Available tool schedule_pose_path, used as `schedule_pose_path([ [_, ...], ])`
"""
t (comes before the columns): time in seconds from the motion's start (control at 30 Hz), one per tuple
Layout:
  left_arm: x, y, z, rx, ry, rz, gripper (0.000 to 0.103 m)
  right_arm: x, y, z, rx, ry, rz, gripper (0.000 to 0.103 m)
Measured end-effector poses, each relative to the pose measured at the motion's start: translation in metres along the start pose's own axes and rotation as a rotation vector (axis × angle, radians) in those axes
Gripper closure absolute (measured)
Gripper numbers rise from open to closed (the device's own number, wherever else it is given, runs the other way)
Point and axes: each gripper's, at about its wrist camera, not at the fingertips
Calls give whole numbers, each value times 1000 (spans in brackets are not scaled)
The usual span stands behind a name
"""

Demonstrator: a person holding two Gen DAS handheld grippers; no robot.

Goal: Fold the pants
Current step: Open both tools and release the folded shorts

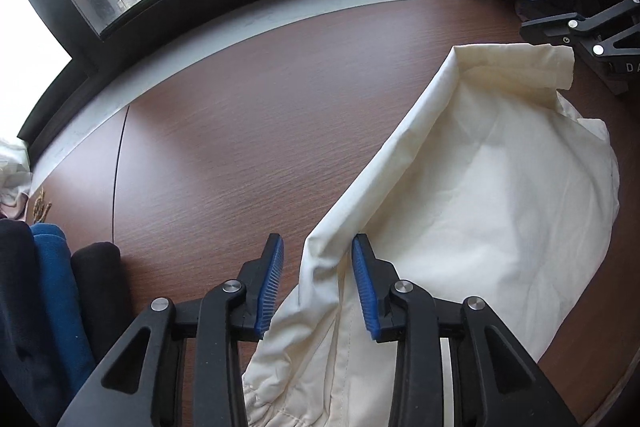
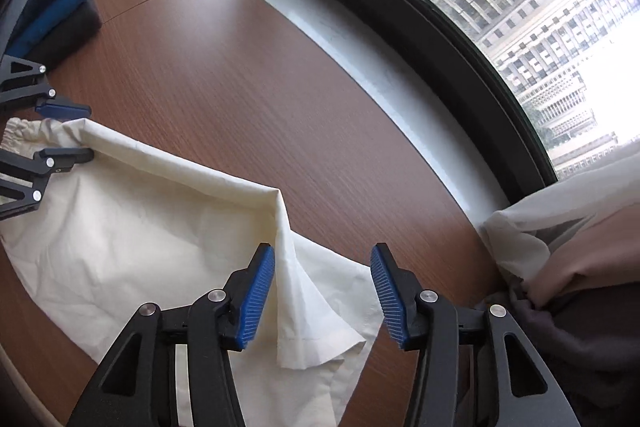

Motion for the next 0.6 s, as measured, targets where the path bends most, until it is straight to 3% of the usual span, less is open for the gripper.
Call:
schedule_pose_path([
  [0.1, -1, -25, 1, 25, -27, -80, 57, -19, -29, 0, -46, 109, -112, 53],
  [0.27, -14, -69, -13, 13, -29, -195, 53, -69, -79, 15, -38, 266, -318, 53],
  [0.37, -23, -86, -33, -7, -17, -225, 52, -105, -99, 22, -21, 371, -414, 53],
  [0.53, -27, -93, -74, -27, 16, -225, 52, -170, -104, 26, 46, 604, -479, 53],
  [0.6, -28, -93, -86, -40, 19, -209, 52, -196, -88, 9, 85, 684, -486, 53],
])
Point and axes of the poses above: each gripper's, at about its wrist camera, not at the fingertips, and y roughly the way its jaws point, z to its left, x to its top, and after that the axes turned 13 degrees about x, right-handed
